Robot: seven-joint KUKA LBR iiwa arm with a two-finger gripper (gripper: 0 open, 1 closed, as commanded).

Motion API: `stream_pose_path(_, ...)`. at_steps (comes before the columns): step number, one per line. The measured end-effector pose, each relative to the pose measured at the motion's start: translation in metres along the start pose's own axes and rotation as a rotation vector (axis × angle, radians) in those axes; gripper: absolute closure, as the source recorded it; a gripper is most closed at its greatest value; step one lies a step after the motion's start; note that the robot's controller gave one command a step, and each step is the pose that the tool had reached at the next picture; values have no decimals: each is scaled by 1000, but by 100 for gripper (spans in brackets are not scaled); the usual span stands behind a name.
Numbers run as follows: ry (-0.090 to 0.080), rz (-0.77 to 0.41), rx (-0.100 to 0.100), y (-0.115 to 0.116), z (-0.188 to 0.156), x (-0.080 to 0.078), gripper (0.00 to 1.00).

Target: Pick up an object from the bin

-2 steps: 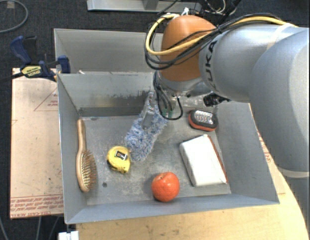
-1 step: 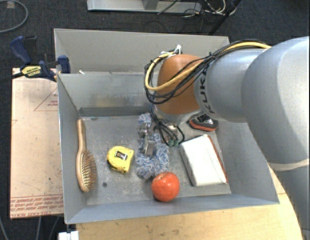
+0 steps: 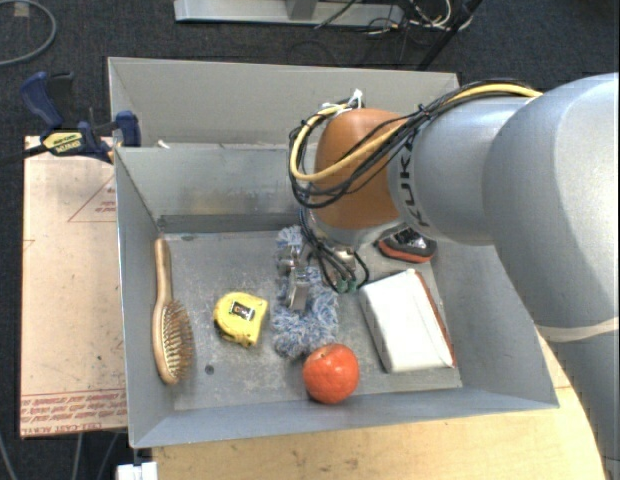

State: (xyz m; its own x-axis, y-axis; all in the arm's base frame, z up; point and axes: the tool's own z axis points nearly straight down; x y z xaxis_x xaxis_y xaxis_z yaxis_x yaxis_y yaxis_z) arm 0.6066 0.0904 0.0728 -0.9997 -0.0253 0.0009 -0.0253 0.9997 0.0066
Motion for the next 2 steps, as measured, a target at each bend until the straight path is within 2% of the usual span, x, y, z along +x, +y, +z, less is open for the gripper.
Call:
stream_pose_path(1,-3,-44,-1,-12,-105,0,100)
stream_pose_path(2,-3,-44,-1,-12,-105,0,100)
